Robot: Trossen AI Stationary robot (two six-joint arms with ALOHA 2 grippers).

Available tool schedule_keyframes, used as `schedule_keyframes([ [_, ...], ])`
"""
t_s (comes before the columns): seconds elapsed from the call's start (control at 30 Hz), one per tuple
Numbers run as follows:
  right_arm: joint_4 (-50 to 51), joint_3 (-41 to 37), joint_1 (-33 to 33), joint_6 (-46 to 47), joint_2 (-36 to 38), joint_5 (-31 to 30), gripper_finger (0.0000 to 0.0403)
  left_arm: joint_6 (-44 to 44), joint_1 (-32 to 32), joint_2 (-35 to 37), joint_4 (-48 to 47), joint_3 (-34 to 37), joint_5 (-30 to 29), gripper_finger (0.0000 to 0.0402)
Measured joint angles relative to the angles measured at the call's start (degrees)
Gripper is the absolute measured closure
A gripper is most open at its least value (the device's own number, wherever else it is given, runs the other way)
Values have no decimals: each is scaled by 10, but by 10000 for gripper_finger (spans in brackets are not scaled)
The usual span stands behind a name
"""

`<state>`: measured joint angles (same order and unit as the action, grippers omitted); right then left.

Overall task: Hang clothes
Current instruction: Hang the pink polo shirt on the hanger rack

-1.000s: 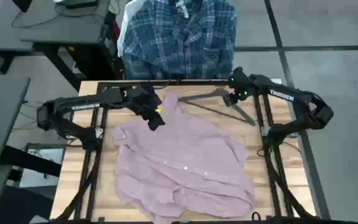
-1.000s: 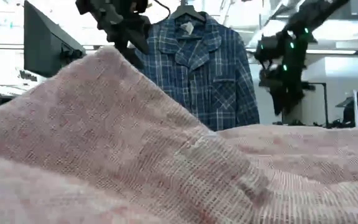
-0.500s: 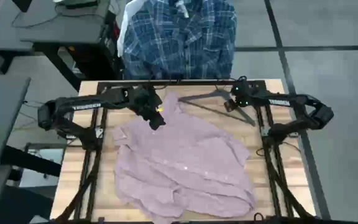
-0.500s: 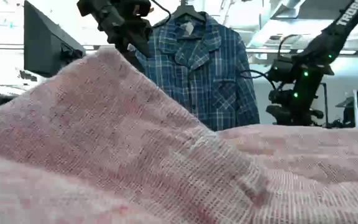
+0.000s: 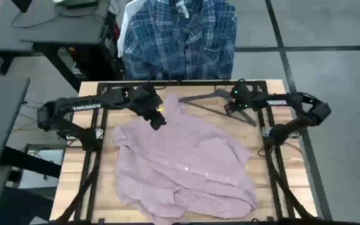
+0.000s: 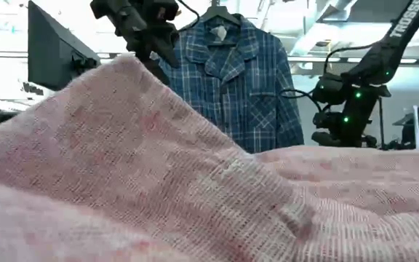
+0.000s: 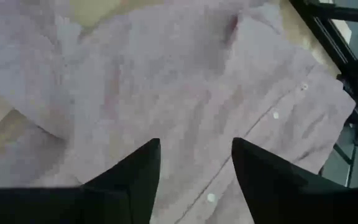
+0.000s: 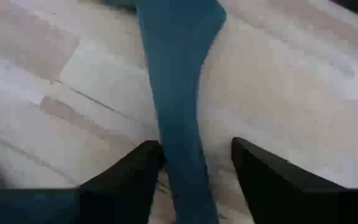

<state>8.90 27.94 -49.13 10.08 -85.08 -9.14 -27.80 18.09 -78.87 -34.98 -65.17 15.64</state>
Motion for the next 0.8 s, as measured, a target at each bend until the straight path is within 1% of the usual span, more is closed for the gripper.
schedule_keyframes([
  [0.07, 3, 0, -5, -5, 0, 4, 326, -1, 0, 0, 0, 0, 0, 219],
  [0.1, 4, 1, -7, -5, 0, 8, 337, -1, 0, 0, 0, 0, 0, 219],
  [0.33, 18, 9, -7, -1, 11, 21, 337, -21, 0, 0, 2, 0, 0, 219],
  [0.47, 58, 32, -4, 5, 52, 62, 337, -43, 0, 0, 2, 0, 0, 219],
  [0.53, 77, 51, -2, -9, 75, 72, 337, -51, 0, 0, 2, 0, 0, 219],
  [0.67, 130, 85, 20, -59, 108, 68, 337, -61, 0, 1, -4, -7, 3, 219],
  [0.8, 147, 105, 56, -73, 137, 59, 337, -58, 2, 2, -1, -47, 4, 219],
])
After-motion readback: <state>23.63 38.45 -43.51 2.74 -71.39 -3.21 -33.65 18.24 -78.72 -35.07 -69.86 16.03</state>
